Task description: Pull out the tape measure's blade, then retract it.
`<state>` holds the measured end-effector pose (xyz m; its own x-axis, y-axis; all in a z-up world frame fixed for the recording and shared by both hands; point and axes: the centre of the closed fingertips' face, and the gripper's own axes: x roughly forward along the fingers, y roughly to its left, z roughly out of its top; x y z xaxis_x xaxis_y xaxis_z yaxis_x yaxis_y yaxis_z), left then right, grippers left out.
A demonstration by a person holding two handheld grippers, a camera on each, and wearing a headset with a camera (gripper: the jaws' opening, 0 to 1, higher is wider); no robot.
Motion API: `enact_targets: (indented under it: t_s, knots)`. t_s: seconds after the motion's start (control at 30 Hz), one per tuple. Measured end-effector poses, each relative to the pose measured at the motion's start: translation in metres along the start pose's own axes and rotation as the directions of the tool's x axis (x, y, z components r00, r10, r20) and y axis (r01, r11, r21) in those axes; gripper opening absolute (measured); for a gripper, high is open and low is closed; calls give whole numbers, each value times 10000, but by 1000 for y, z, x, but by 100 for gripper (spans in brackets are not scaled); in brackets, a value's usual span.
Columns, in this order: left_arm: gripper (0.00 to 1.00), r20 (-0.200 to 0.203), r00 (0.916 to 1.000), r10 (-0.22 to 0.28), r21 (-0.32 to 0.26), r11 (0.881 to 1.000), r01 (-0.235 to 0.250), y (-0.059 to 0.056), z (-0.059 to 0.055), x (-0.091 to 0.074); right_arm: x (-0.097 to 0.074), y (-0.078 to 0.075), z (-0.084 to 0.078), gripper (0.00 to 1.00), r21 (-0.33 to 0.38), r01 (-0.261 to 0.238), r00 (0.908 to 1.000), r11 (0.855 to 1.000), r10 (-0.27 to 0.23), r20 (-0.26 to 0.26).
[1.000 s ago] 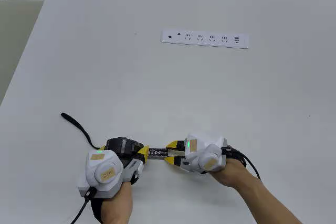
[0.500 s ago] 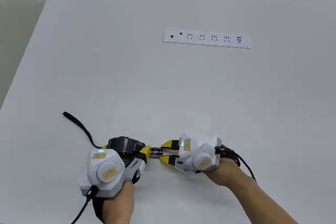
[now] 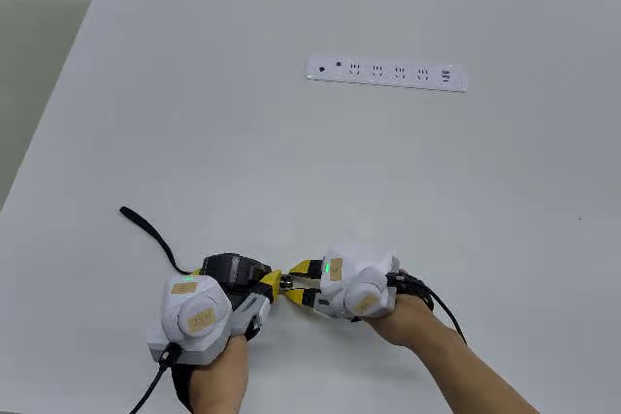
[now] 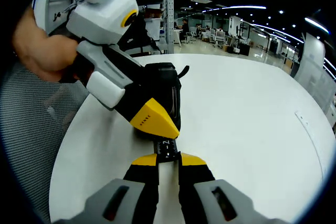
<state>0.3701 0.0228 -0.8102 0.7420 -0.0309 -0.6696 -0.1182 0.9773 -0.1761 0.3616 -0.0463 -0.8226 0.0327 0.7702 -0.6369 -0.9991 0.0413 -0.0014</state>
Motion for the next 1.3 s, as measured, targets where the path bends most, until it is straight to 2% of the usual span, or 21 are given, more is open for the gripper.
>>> enact_targets:
  t_s: [0.6, 1.3]
  knots:
    - [67, -103, 9997, -222, -166, 9996, 220, 0, 0, 0, 13, 4, 12, 12, 107, -14, 9998, 9999, 11, 200]
    - [68, -192, 9994, -294, -318, 9991, 287, -1, -1, 1, 14, 5, 11, 12, -241, -3, 10000, 9997, 3, 3]
